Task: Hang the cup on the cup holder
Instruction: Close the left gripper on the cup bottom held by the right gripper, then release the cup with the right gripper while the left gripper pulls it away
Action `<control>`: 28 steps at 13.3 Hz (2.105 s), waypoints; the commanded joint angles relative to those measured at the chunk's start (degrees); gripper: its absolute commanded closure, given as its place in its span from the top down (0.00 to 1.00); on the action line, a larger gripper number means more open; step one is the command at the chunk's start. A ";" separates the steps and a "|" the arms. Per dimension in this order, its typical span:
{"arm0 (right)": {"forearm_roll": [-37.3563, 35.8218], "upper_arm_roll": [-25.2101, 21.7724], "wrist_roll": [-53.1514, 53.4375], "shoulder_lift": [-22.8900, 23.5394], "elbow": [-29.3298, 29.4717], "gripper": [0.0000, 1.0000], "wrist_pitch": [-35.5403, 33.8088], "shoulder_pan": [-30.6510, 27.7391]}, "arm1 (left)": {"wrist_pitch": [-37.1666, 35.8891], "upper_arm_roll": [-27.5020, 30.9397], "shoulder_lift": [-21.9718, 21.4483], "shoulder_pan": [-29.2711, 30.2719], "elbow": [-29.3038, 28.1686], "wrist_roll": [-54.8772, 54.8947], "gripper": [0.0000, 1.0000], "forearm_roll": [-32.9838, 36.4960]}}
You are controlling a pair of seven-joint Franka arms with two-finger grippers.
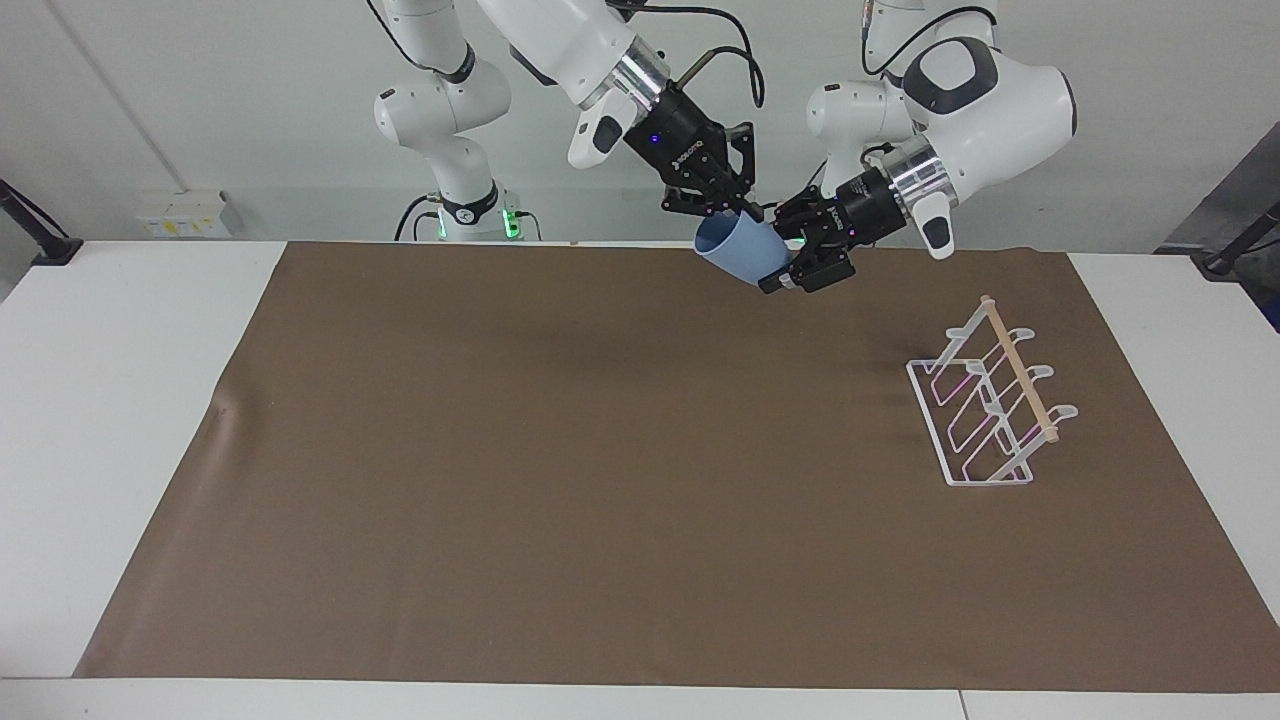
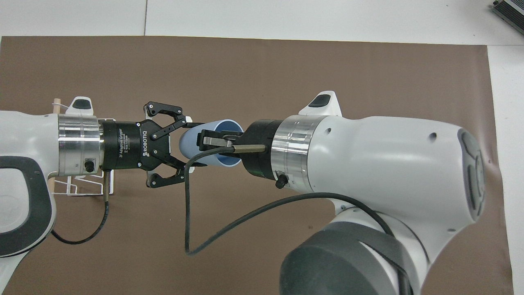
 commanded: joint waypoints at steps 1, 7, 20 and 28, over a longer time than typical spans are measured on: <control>1.35 0.28 0.78 -1.34 -1.63 0.00 1.12 -0.06 | -1.19 0.27 -1.82 0.18 -1.49 1.04 0.00 -0.02; 1.35 0.28 0.87 -1.34 -1.63 0.00 1.12 -0.06 | -2.33 0.44 -1.82 1.14 -1.58 1.47 0.00 0.06; 0.29 0.28 -1.40 -1.07 -1.55 1.00 1.39 -0.24 | -4.89 0.18 -0.33 2.38 4.47 2.45 0.00 30.52; -3.55 0.01 -26.35 -0.90 -0.93 1.00 -7.38 -7.00 | -1.46 -0.26 0.29 0.79 5.28 2.62 0.00 68.74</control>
